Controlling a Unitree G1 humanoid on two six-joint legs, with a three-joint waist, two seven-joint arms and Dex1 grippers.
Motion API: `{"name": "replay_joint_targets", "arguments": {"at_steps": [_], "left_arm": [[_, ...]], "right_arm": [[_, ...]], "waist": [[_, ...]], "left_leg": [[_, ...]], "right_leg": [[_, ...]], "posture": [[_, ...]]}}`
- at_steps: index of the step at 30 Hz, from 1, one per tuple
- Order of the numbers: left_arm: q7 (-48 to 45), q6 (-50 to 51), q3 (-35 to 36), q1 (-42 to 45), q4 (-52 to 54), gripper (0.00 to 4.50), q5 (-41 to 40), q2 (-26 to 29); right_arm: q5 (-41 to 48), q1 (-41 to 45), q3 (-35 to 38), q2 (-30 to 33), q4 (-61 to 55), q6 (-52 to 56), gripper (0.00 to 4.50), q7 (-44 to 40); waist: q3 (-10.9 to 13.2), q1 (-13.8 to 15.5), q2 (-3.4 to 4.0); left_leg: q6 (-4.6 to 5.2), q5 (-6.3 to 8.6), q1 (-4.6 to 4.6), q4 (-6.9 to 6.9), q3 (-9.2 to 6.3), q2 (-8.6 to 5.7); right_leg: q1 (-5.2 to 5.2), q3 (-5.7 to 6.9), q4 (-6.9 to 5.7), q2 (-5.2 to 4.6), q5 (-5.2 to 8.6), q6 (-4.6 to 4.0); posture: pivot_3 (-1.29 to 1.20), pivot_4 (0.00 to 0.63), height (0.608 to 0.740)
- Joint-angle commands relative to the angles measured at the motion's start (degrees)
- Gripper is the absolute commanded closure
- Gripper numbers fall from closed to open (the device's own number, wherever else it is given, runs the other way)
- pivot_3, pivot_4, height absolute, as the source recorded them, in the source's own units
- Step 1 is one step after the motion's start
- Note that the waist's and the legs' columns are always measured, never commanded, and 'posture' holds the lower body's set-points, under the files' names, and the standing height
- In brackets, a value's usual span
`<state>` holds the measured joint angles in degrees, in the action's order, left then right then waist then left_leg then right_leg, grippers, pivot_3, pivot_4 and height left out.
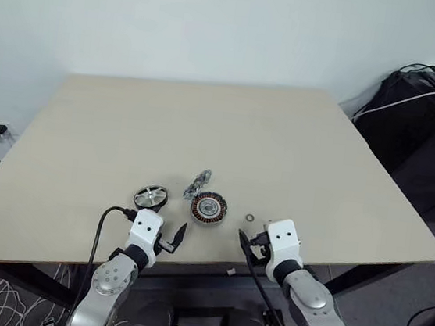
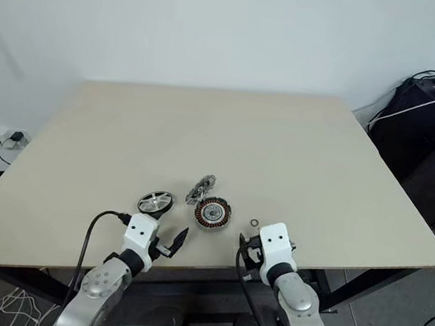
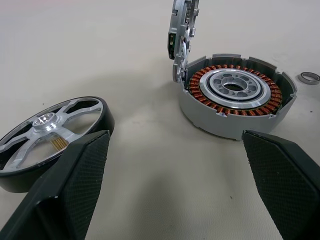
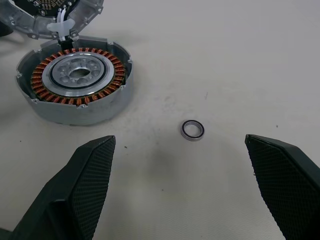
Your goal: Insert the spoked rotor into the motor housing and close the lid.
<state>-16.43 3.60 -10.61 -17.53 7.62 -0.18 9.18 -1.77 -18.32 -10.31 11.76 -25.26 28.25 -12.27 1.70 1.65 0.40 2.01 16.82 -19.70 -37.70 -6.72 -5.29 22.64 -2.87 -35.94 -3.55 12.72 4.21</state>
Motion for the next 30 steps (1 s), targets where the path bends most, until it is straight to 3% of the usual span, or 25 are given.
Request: {"name": "replay_joint_targets", "arguments": {"at_steps": [1,15,30], "left_arm": [[-0.3,-0.7,0.2,0.8,0.6,0.03,-0.6,0.0],[0.4,1.0,0.3,0.5,2.4,0.03,-1.1,-0.7],[0.0,2.5,0.6,0.8,1.8,0.03,-2.7,-1.3]], "right_arm": [[0.0,0.9,0.3,-0.2,-2.2,0.1,0.04,0.5],[-0.3,2.4,0.4,-0.8,-1.3,2.5,0.04,1.8],[1.0,11.6,2.3,-4.3,14.1,0.4,0.04,3.1]], "waist": [[0.0,0.0,0.00],[0.0,0.0,0.00],[0.1,-0.1,0.00]], "left_leg": [[0.00,0.00,0.00,0.00,0.00,0.00],[0.00,0.00,-0.01,0.00,0.00,0.00],[0.00,0.00,-0.01,0.02,0.00,-0.01]], "right_leg": [[0.00,0.00,0.00,0.00,0.00,0.00],[0.01,0.00,0.00,0.00,0.00,0.00],[0.03,0.01,0.00,0.01,-0.03,0.03]], "posture": [[0.00,0.000,0.740],[0.00,0.000,0.740],[0.00,0.000,0.740]]}}
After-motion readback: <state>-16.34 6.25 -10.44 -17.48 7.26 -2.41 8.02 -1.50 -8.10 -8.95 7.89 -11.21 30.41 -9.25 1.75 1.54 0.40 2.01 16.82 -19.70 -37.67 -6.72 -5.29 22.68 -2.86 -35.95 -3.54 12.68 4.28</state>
